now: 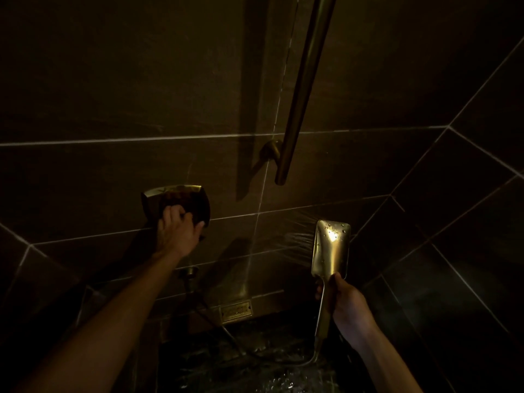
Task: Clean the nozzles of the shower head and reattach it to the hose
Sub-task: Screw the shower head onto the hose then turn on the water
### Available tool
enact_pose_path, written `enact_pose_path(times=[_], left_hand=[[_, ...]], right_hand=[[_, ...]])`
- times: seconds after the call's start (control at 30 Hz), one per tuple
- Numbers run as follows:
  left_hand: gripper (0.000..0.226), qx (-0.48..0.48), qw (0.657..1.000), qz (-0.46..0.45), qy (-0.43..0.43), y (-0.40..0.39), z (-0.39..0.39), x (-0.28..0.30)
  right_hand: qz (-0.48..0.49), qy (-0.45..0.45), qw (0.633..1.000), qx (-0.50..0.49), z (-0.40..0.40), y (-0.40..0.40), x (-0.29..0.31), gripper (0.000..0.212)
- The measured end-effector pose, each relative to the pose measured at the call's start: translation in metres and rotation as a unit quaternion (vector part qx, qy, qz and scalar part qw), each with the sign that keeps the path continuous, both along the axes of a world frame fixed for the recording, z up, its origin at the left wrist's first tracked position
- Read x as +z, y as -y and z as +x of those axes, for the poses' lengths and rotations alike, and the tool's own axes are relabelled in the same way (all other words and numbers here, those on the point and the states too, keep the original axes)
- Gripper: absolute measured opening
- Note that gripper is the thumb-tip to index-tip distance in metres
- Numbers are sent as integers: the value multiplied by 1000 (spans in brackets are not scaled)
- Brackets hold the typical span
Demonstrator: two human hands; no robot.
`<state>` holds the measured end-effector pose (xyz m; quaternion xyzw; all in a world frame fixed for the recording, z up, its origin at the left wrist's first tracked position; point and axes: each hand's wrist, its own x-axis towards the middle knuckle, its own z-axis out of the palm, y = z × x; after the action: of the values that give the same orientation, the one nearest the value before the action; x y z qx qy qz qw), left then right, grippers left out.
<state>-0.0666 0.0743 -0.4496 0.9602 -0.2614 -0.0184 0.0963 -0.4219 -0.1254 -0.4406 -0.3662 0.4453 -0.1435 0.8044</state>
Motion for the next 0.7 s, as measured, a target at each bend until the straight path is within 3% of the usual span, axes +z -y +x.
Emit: enact_pose_path(times=[0.27, 0.7], left_hand=[[13, 12, 982, -184, -40, -3, 12, -9], [14, 20, 978, -207, -34, -8, 17, -11]], right_hand=[[9, 8, 1000, -8, 3, 7, -8, 44], [11, 6, 1000, -1, 5, 3, -2, 43]])
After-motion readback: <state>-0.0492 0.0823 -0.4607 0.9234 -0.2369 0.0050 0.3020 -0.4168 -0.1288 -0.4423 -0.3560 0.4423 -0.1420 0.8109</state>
